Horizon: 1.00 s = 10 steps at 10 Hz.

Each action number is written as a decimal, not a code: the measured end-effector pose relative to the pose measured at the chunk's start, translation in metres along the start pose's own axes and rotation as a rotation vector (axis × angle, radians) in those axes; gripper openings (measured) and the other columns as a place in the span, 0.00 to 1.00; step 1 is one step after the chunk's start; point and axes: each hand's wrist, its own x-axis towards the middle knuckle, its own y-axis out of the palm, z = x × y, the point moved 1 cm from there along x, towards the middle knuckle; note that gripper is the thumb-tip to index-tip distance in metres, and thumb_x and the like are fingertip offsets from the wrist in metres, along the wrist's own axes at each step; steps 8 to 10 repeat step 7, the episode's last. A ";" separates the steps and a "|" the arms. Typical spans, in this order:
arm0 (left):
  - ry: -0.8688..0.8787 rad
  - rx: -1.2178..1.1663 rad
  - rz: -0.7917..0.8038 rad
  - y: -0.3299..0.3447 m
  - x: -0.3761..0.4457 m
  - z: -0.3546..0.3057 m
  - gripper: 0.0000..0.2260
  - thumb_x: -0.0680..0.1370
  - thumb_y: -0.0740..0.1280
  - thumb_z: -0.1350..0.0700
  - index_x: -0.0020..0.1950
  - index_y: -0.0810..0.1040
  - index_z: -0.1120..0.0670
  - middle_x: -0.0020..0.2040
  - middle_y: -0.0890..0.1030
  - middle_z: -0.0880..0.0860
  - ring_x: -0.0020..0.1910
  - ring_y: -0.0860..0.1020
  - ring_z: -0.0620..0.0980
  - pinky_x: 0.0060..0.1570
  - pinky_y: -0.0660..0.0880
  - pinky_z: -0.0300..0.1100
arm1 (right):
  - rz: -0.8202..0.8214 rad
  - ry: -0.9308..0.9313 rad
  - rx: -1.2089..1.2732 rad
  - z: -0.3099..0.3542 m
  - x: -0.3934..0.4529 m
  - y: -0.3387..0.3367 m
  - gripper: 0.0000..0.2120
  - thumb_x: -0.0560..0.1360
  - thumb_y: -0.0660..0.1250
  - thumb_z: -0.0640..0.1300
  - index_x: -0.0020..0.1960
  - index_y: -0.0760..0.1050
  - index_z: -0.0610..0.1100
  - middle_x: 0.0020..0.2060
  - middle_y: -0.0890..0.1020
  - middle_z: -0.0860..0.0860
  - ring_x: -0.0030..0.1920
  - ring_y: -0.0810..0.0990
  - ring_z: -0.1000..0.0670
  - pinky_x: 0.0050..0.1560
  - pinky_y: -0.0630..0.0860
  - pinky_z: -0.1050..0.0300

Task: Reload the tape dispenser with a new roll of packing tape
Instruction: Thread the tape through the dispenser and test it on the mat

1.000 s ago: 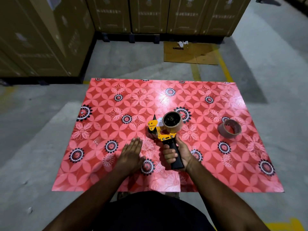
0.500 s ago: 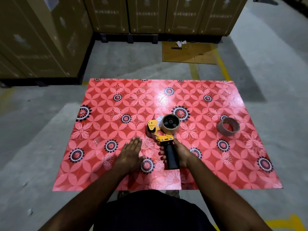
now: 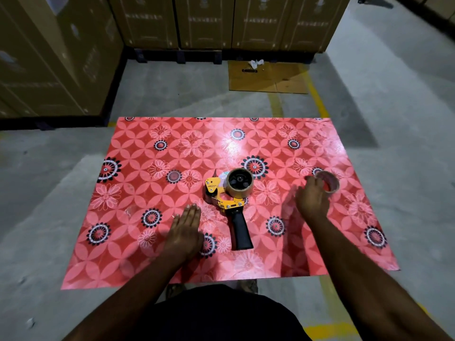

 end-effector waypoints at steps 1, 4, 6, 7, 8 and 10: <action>0.006 -0.006 -0.037 -0.005 -0.005 -0.006 0.33 0.82 0.52 0.45 0.80 0.40 0.55 0.81 0.41 0.55 0.80 0.41 0.52 0.78 0.45 0.53 | -0.002 0.072 -0.064 -0.019 0.015 0.000 0.17 0.80 0.61 0.39 0.67 0.68 0.35 0.63 0.74 0.35 0.56 0.79 0.32 0.48 0.77 0.43; 0.014 -0.010 -0.130 -0.012 -0.005 0.007 0.34 0.81 0.55 0.42 0.81 0.44 0.55 0.82 0.45 0.55 0.80 0.43 0.52 0.78 0.47 0.52 | 0.018 -0.117 0.037 -0.008 0.001 0.010 0.11 0.79 0.63 0.40 0.61 0.78 0.45 0.47 0.84 0.40 0.44 0.83 0.39 0.40 0.74 0.53; 0.022 -0.018 -0.145 -0.009 -0.004 0.020 0.34 0.81 0.53 0.40 0.81 0.44 0.53 0.81 0.44 0.53 0.80 0.45 0.53 0.78 0.48 0.52 | 0.076 -0.361 0.002 0.024 -0.046 0.030 0.07 0.75 0.67 0.38 0.52 0.78 0.46 0.46 0.83 0.45 0.41 0.82 0.45 0.37 0.80 0.52; 0.048 -0.018 -0.141 -0.008 -0.006 0.026 0.33 0.81 0.50 0.40 0.81 0.43 0.53 0.81 0.45 0.53 0.80 0.44 0.52 0.78 0.47 0.53 | 0.110 -0.329 -0.010 0.034 -0.053 0.032 0.07 0.79 0.64 0.42 0.56 0.74 0.46 0.52 0.81 0.45 0.43 0.82 0.42 0.41 0.81 0.46; 0.048 -0.018 -0.141 -0.008 -0.006 0.026 0.33 0.81 0.50 0.40 0.81 0.43 0.53 0.81 0.45 0.53 0.80 0.44 0.52 0.78 0.47 0.53 | 0.110 -0.329 -0.010 0.034 -0.053 0.032 0.07 0.79 0.64 0.42 0.56 0.74 0.46 0.52 0.81 0.45 0.43 0.82 0.42 0.41 0.81 0.46; 0.048 -0.018 -0.141 -0.008 -0.006 0.026 0.33 0.81 0.50 0.40 0.81 0.43 0.53 0.81 0.45 0.53 0.80 0.44 0.52 0.78 0.47 0.53 | 0.110 -0.329 -0.010 0.034 -0.053 0.032 0.07 0.79 0.64 0.42 0.56 0.74 0.46 0.52 0.81 0.45 0.43 0.82 0.42 0.41 0.81 0.46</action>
